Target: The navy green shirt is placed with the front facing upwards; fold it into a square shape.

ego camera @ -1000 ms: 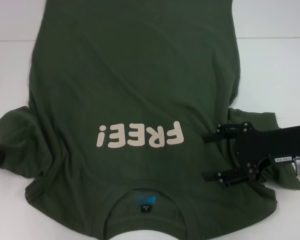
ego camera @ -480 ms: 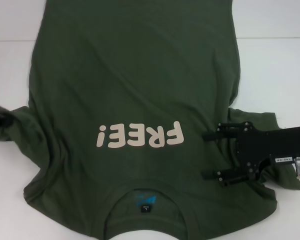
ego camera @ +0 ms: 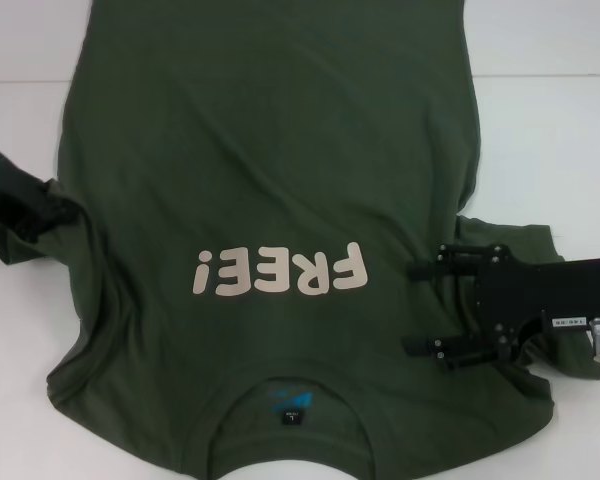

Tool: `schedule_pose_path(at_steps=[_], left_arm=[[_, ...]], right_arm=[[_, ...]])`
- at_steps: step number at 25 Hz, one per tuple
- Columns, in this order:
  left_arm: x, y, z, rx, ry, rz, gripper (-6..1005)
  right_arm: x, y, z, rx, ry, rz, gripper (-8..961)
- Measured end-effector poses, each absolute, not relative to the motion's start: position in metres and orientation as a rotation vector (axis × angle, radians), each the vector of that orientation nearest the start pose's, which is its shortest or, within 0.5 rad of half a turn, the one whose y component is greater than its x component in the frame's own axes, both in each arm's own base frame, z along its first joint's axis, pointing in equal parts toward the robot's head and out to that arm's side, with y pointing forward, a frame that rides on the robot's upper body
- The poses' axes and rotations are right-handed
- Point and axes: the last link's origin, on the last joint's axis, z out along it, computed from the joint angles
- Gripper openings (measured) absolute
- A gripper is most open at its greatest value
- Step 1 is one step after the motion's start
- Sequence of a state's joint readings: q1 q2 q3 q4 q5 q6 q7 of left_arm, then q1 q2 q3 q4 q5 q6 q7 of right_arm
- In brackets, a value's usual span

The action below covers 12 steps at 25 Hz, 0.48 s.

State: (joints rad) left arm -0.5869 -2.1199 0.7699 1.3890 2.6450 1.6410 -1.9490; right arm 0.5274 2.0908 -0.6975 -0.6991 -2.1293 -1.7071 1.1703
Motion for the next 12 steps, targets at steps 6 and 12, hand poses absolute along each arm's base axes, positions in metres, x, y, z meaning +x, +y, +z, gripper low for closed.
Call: schedule_pose_path(at_steps=[6,12], left_arm=[[-0.215,0.362,0.078,-2.596,-0.566,0.296,11],[-0.192,0.355,0.063,-2.672,-0.461,0.333,11]], right_arm=[[0.261,0.305,-0.009,-2.928,0.28,0.616,912],[0.264,0.304,-0.01,-2.917,0.295,0.605,912]])
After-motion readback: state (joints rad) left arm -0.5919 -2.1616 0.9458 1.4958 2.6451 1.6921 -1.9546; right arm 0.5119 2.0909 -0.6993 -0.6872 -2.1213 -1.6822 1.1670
